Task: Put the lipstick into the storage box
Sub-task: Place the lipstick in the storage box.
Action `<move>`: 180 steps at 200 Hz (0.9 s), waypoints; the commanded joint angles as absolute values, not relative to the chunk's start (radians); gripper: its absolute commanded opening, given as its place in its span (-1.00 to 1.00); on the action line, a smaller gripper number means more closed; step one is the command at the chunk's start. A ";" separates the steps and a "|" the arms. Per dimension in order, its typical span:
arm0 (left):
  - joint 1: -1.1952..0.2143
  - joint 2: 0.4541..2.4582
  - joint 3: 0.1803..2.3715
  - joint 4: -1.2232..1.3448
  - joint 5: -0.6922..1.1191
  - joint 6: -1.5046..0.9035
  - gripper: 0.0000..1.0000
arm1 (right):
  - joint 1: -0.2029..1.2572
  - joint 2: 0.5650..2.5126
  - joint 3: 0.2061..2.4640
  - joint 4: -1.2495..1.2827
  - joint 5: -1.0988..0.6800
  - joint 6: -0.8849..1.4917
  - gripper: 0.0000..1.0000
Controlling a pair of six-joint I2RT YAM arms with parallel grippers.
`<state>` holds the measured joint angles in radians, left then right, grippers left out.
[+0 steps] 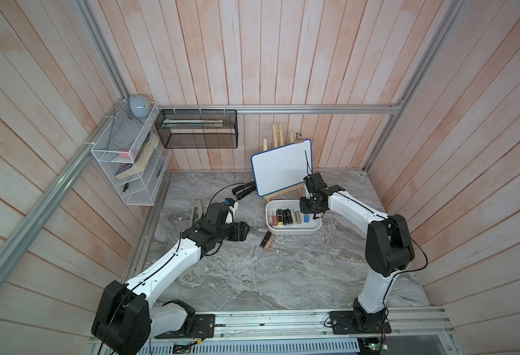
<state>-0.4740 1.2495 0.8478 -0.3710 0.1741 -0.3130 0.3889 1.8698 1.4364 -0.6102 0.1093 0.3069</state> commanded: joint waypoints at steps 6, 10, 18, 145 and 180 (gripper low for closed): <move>-0.482 1.250 0.833 -0.354 0.188 -0.290 0.56 | 0.389 1.916 1.488 -0.648 0.179 0.269 -0.72; -0.483 1.249 0.832 -0.352 0.193 -0.291 0.56 | 0.388 1.923 1.492 -0.649 0.182 0.269 -0.72; -0.485 1.247 0.831 -0.344 0.200 -0.291 0.57 | 0.388 1.940 1.501 -0.653 0.185 0.266 -0.72; -0.500 1.288 0.828 -0.331 0.232 -0.292 0.57 | 0.394 2.051 1.547 -0.616 0.117 0.229 -0.70; -0.503 1.296 0.827 -0.333 0.230 -0.291 0.57 | 0.401 2.078 1.569 -0.618 0.104 0.224 -0.65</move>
